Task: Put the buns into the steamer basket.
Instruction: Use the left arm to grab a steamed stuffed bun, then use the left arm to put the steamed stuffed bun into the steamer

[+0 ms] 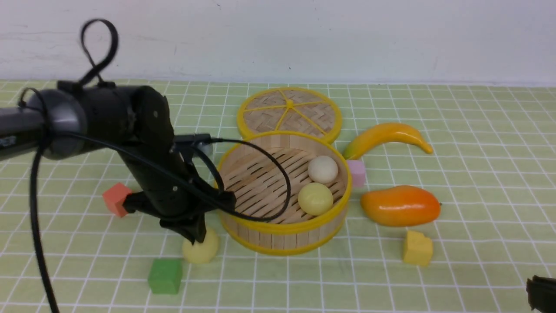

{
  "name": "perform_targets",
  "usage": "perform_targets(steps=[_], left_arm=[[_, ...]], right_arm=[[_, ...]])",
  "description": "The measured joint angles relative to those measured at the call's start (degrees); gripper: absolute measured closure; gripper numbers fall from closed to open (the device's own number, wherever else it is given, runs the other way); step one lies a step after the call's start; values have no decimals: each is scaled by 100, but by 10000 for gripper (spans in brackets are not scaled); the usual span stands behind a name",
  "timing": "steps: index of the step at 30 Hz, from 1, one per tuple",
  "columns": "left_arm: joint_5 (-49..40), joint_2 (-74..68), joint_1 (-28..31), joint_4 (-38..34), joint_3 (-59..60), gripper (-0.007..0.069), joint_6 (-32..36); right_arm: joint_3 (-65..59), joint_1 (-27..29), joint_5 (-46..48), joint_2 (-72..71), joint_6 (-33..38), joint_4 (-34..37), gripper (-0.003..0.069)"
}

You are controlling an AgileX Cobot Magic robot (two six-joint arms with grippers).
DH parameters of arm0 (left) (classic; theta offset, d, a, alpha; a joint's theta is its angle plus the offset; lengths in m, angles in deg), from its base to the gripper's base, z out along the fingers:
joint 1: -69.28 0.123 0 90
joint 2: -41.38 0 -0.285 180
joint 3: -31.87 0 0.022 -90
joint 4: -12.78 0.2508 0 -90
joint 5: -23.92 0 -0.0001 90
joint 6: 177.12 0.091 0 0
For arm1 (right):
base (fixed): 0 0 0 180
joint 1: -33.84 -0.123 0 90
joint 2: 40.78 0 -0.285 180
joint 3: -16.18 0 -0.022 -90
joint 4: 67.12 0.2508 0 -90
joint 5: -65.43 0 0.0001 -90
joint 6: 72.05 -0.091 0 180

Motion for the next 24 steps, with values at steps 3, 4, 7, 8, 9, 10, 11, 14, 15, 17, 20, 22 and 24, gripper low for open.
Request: perform_targets(steps=[3, 4, 7, 8, 9, 10, 11, 14, 15, 17, 20, 22, 24], left_arm=[[-136, 251, 0, -5, -167, 638, -44], [-172, 332, 0, -18, -253, 638, -60], [-237, 484, 0, -155, -547, 638, -77], [-246, 492, 0, -230, -651, 638, -82], [-251, 492, 0, -277, -710, 638, -82], [-227, 492, 0, -355, -774, 638, -82], [-178, 486, 0, -445, -830, 638, -76], [93, 416, 0, -720, -879, 638, 60], [215, 357, 0, -816, -880, 638, 124], [351, 268, 0, -927, -885, 638, 212], [751, -105, 0, -1302, -885, 638, 593], [872, -254, 0, -1421, -885, 638, 739], [970, -420, 0, -1498, -885, 636, 900]], right_arm=[[-11, 0, 0, 0, 0, 0, 673], [-17, 0, 0, 0, 0, 0, 672], [-28, 0, 0, 0, 0, 0, 669], [-35, 0, 0, 0, 0, 0, 668], [-33, 0, 0, 0, 0, 0, 669], [-33, 0, 0, 0, 0, 0, 669], [-33, 0, 0, 0, 0, 0, 669], [-33, 0, 0, 0, 0, 0, 669], [-33, 0, 0, 0, 0, 0, 669], [-33, 0, 0, 0, 0, 0, 668], [-33, 0, 0, 0, 0, -6, 664], [-33, 0, 0, 0, 0, -6, 662], [-33, 0, 0, 0, 0, -6, 660]])
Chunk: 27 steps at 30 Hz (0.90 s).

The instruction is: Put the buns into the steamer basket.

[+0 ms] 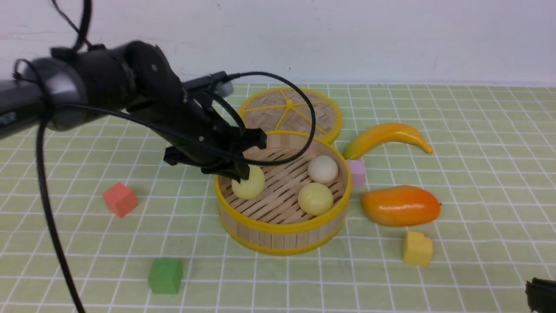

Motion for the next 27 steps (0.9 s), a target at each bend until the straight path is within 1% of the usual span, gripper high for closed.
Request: perform_targets(steps=[6, 10, 16, 17, 19, 22, 23, 24, 26, 27], left_arm=[[101, -213, 0, -22, 0, 620, 88], [81, -218, 0, -22, 0, 549, 90], [-195, 165, 0, 189, 0, 386, 196], [-213, 194, 0, 189, 0, 382, 205], [-397, 609, 0, 414, 0, 358, 236], [-621, 1109, 0, 533, 0, 365, 241], [-840, 1582, 0, 572, 0, 384, 201], [-866, 1638, 0, 572, 0, 391, 183], [-1196, 2391, 0, 578, 0, 442, 64], [-1246, 2510, 0, 578, 0, 447, 63]], right_arm=[[0, 0, 0, 0, 0, 0, 658], [0, 0, 0, 0, 0, 0, 658], [0, 0, 0, 0, 0, 0, 658], [0, 0, 0, 0, 0, 0, 657], [0, 0, 0, 0, 0, 0, 655], [0, 0, 0, 0, 0, 0, 654], [0, 0, 0, 0, 0, 0, 650], [0, 0, 0, 0, 0, 0, 650], [0, 0, 0, 0, 0, 0, 645], [0, 0, 0, 0, 0, 0, 645]])
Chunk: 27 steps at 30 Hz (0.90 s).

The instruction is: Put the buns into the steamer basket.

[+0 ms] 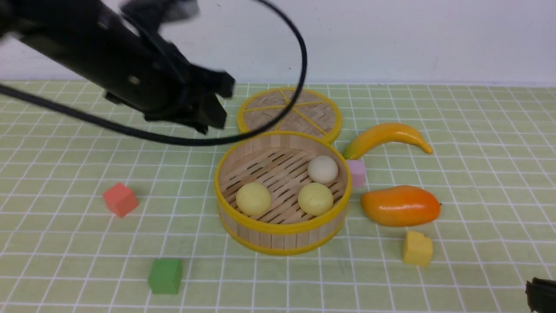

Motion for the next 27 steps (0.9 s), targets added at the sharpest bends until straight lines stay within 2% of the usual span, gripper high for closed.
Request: perform_targets(steps=[2, 4, 7, 10, 17, 21, 27], left_arm=[[-236, 796, 0, 43, 62, 511, -143], [-294, 1177, 0, 128, 153, 534, -224], [-526, 2387, 0, 636, 707, 610, -853], [-693, 3254, 0, 976, 1274, 638, -1234], [-790, 5920, 0, 1422, 3402, 638, -1570], [-722, 6905, 0, 1442, 4185, 638, -1888], [-396, 7456, 0, 1468, 4868, 638, -2507]], right_arm=[[0, 0, 0, 0, 0, 0, 642], [0, 0, 0, 0, 0, 0, 640], [0, 0, 0, 0, 0, 0, 636], [0, 0, 0, 0, 0, 0, 632], [0, 0, 0, 0, 0, -4, 627], [0, 0, 0, 0, 0, 2, 622], [0, 0, 0, 0, 0, 2, 611]])
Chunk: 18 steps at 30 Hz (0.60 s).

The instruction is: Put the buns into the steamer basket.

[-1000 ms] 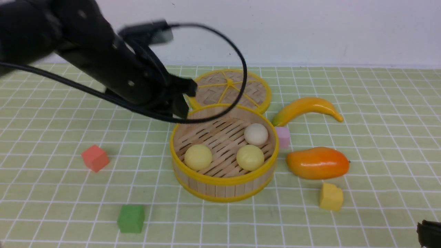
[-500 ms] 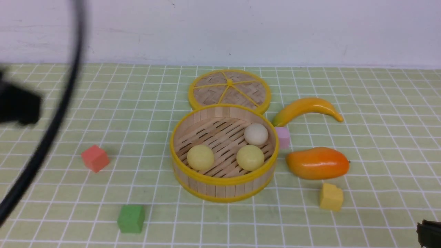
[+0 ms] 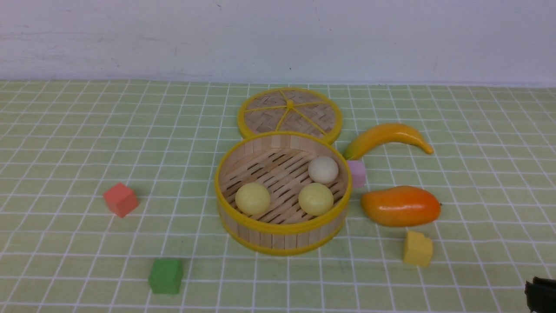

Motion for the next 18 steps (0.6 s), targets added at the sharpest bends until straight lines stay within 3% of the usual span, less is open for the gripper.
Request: perform_targets(steps=[11, 18], left_arm=[[61, 18, 0, 109, 108, 638, -85], [2028, 131, 189, 986, 833, 638, -106]], right_arm=[[0, 0, 0, 0, 0, 0, 594], [0, 0, 0, 0, 0, -5, 582]])
